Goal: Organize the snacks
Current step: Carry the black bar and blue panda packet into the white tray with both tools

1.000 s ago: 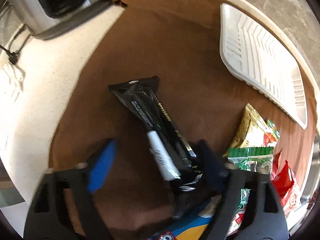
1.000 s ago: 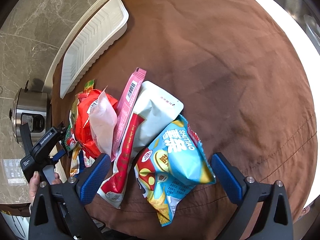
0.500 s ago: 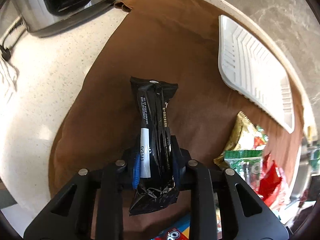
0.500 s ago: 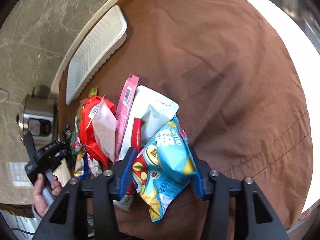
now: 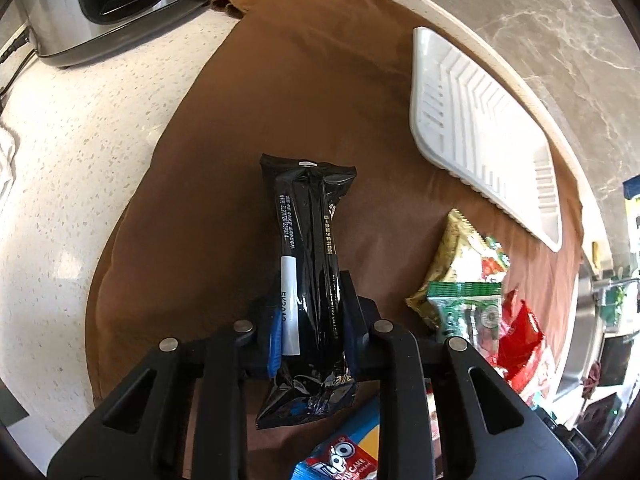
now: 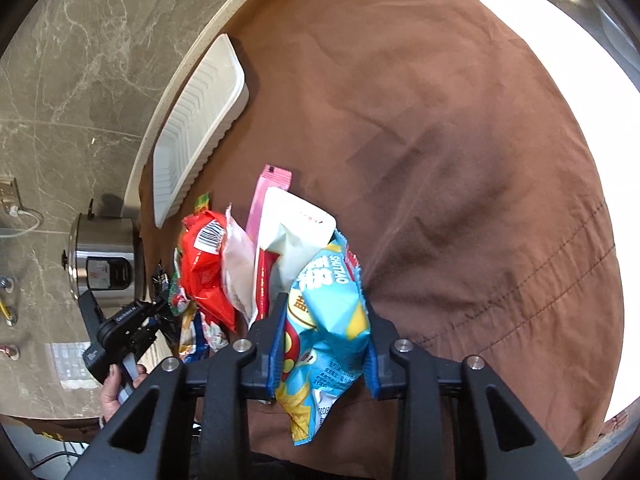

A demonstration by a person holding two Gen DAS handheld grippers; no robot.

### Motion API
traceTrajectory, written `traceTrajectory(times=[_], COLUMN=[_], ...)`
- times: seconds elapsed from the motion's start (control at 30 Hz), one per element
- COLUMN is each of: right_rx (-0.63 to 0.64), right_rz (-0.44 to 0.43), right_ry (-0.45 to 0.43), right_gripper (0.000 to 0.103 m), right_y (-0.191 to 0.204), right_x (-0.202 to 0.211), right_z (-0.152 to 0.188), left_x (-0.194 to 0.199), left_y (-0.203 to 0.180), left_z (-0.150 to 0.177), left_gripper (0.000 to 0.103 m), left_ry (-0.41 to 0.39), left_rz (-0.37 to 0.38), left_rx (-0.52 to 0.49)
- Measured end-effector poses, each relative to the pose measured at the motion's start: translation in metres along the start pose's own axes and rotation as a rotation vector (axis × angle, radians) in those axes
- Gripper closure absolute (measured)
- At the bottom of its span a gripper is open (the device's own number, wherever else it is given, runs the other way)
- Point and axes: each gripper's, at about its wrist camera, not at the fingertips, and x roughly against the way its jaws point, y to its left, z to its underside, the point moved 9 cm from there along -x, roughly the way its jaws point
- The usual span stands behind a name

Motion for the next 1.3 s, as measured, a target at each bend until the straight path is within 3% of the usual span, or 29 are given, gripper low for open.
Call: traceTrajectory(times=[0.3, 0.7, 1.3], right_rx=[-0.016, 0.002, 0.22], right_rz=[-0.08, -0.196, -0.219], right_ry=[-0.035, -0.052, -0.021], right_gripper=[0.069, 0.069, 0.069], right_y=[0.011, 0.052, 0.147], right_x=[0.026, 0.029, -0.04], right_z=[-0.019, -0.066, -0.183], left_x=[0.024, 0.035, -0.026], left_y=[-0.02, -0.083, -0.153], left_z=[-0.011, -0.043, -0.127], left_gripper=[0.082, 0.082, 0.082], left_ry=[-0.031, -0.039, -0.019], left_rz=[0.059, 0.167, 0.191], left_rx=[-0.048, -0.138, -0.234])
